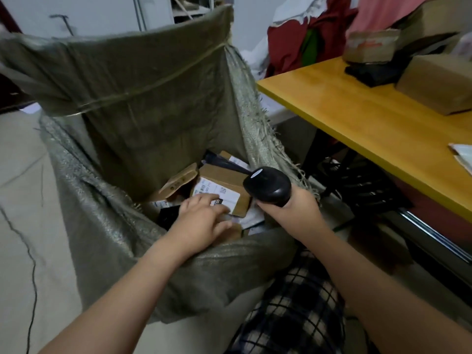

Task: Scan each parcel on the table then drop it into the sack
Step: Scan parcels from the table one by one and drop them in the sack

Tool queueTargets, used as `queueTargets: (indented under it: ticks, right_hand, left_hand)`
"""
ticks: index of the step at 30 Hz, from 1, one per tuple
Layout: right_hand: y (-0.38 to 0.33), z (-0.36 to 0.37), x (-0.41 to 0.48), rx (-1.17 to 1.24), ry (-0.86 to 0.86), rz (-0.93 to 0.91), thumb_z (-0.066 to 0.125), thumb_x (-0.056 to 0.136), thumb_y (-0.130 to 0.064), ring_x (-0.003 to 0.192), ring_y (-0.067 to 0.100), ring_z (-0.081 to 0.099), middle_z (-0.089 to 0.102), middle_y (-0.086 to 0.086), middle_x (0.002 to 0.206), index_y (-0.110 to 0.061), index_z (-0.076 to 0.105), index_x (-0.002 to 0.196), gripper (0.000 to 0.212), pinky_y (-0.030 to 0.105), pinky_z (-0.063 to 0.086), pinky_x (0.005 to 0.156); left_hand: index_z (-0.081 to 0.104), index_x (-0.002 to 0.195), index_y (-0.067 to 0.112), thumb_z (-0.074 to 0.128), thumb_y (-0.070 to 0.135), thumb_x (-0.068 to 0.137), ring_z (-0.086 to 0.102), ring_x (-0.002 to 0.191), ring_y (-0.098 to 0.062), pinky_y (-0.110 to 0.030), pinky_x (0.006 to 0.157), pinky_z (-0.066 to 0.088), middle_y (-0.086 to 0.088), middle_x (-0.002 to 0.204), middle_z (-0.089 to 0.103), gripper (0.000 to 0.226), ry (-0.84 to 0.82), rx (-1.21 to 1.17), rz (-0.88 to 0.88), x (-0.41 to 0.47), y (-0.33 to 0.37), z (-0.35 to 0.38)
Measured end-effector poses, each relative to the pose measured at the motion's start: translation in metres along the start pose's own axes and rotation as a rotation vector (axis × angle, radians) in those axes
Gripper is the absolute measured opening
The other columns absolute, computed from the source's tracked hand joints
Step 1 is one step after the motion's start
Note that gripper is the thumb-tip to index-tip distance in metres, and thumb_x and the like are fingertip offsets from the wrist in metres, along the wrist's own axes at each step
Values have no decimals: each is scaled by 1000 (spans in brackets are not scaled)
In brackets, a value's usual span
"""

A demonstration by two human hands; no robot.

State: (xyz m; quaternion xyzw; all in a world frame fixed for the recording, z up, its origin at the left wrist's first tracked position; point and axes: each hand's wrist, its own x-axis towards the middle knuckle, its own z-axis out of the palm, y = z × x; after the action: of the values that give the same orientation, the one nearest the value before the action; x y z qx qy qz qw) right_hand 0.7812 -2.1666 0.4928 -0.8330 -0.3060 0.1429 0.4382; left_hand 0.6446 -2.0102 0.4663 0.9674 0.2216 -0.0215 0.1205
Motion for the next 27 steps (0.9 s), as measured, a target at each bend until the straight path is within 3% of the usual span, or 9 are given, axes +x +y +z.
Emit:
queueTargets:
  ticks: [5,9,13,17,21,24,27]
  right_hand:
    - [14,-55,-18,74,226,64,82,74,-26,95,5,58,66,-6,98,-16,66,114,44,19,42,80]
    - [34,-120,-47,129,428,96,79,76,-28,88,6,59,65,-9,90,-23,66,104,31,9,40,65]
    - [58,-188,-85,143,645,127,78,77,-29,78,12,62,66,-5,77,-21,68,93,20,17,42,62]
    - [75,-245,-122,142,852,161,78,77,-29,85,10,64,69,-4,86,-20,70,99,25,24,44,71]
    - [92,-281,-148,204,1010,186,79,76,-32,89,23,68,71,-3,85,-35,66,84,15,46,56,82]
    - [97,-301,-155,297,1046,187,77,79,-30,92,12,64,67,-12,89,-39,62,84,19,32,53,79]
    - [94,-315,-152,530,1045,177,74,82,-27,89,-2,58,65,-18,91,-37,61,86,18,20,45,75]
  left_hand:
    - [52,133,31,47,47,95,33,133,-21,-32,106,20,4,143,43,42,175,-21,182,32,71,-15]
    - [54,131,27,49,41,96,42,126,-21,-34,101,25,4,134,50,38,268,-101,344,54,139,-24]
    - [52,134,24,49,38,97,43,125,-21,-35,103,26,3,134,51,40,287,-165,538,69,222,-26]
    - [50,135,23,49,36,97,45,123,-22,-36,101,29,2,134,51,40,274,-199,686,78,304,-24]
    - [51,134,21,54,32,95,46,123,-21,-36,99,33,0,133,51,41,301,-286,797,80,369,-26]
    - [48,137,19,56,32,94,43,127,-25,-40,102,35,-5,139,44,45,309,-318,828,87,402,-29]
    - [35,145,16,57,37,93,36,133,-28,-39,107,34,-9,148,29,60,241,-433,739,98,420,-31]
